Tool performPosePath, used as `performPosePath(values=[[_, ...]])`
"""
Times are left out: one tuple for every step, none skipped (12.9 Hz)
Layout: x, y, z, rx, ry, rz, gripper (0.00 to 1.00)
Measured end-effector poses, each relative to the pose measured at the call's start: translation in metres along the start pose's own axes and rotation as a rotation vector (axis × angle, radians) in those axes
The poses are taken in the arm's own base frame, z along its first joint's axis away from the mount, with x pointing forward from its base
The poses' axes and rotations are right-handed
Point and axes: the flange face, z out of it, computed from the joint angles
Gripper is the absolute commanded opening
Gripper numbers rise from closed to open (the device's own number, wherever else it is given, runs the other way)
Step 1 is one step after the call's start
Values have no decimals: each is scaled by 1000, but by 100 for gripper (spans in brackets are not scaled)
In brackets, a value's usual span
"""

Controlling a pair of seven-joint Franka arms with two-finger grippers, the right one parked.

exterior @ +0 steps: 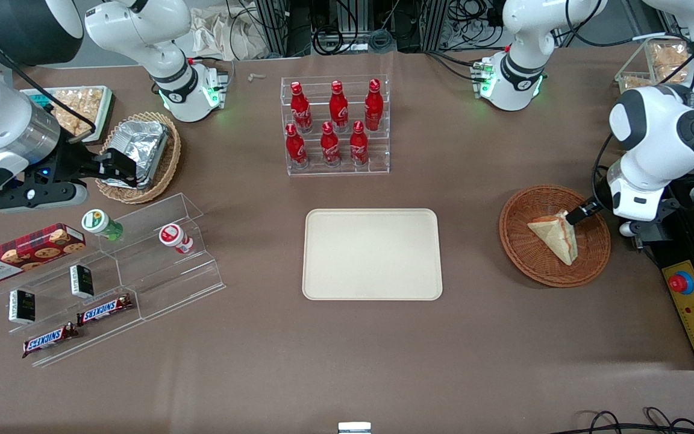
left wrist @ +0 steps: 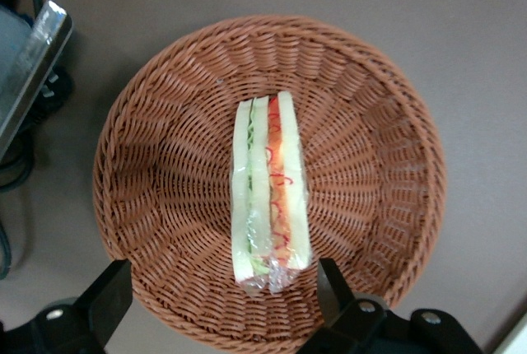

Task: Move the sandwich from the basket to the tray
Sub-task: 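Move the left gripper down over the wrapped sandwich in the wicker basket, then close the left gripper on the sandwich's wrapped edge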

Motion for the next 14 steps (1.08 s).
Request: performPosePath(values=[[-2, -2, 8, -2, -2, -10, 100], [-2, -2, 13, -3, -7, -27, 100], [-2, -2, 17, -4, -9, -50, 100], [-1, -1, 19, -8, -4, -77, 100], [0, 1, 22, -13, 2, -100, 100], [0, 3, 26, -16, 3, -113, 100], [0, 4, 29, -16, 2, -120, 100], [0, 5, 30, -18, 3, -124, 100], [0, 5, 31, -22, 9, -126, 100], [0, 5, 33, -25, 15, -126, 100], [-2, 5, 36, -31, 25, -127, 100], [-5, 3, 39, -36, 35, -127, 100], [-8, 2, 43, -40, 42, -127, 100], [-10, 1, 46, -43, 46, -127, 100]])
